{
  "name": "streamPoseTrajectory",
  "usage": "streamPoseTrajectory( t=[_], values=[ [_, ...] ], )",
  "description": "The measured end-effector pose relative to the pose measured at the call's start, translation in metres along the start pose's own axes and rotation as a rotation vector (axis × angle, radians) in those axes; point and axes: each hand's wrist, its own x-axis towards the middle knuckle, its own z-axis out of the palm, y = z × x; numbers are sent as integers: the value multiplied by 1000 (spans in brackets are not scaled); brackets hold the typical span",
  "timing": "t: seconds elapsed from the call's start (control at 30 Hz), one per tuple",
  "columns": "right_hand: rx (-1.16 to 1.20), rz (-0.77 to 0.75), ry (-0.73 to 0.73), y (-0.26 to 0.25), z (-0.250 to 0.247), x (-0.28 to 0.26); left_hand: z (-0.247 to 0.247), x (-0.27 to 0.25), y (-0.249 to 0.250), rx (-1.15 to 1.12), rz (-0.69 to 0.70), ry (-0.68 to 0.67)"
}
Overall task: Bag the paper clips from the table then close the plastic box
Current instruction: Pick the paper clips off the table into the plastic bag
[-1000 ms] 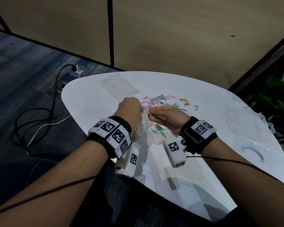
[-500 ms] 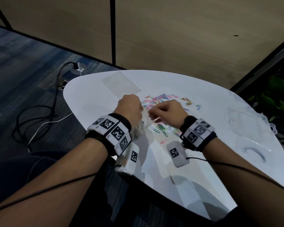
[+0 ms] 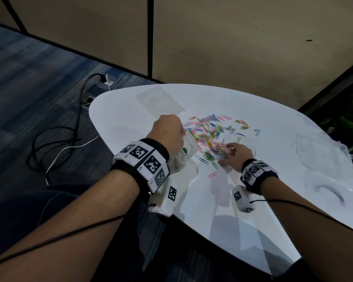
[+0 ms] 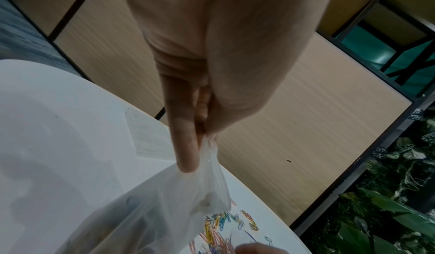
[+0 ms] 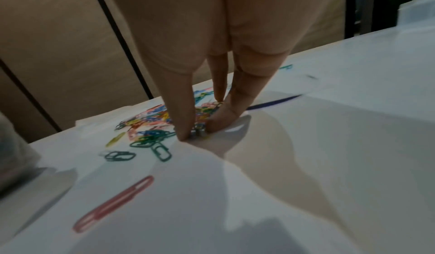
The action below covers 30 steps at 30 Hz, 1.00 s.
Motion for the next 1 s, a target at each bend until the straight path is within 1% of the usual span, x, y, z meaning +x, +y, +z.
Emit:
streamPoseTrajectory(
  t=[0.13, 0.23, 0.3, 0.4, 0.5, 0.57, 0.6, 0.67, 0.7, 0.73, 0.8, 0.9, 0.93, 1.0],
  values=[
    [-100, -166, 33, -20, 12, 9, 0, 1, 0, 22, 9, 0],
    [-258, -274, 76, -28, 16, 11, 1, 2, 0, 24, 12, -6],
    [-304, -279, 104, -30, 15, 12, 1, 2, 1, 24, 9, -7],
    [-264, -218, 130, -28, 8, 13, 3, 2, 3, 26, 4, -11],
    [-38, -28, 138, -17, -2, 14, 4, 2, 2, 25, 2, -5],
    [192, 113, 86, -7, -8, 17, 3, 2, 2, 27, 3, -3],
    [362, 170, 47, -3, -11, 17, 3, 2, 2, 29, 3, -4],
    [809, 255, -49, -3, -17, 14, 3, 2, 2, 29, 3, -7],
    [1006, 259, -102, -7, -21, 11, 3, 2, 2, 23, 3, -6],
    [1151, 238, -164, -13, -26, 7, 3, 2, 3, 17, 2, -6],
    [1287, 163, -314, -31, -37, -5, 4, 2, 4, 14, 3, -8],
    [1330, 36, -512, -63, -46, -28, 5, 2, 6, 2, -3, -4],
    [1297, -3, -544, -74, -45, -37, 5, 2, 6, -1, -3, -2],
    [1187, -71, -526, -92, -36, -54, 7, 1, 7, -1, 2, 1]
  ],
)
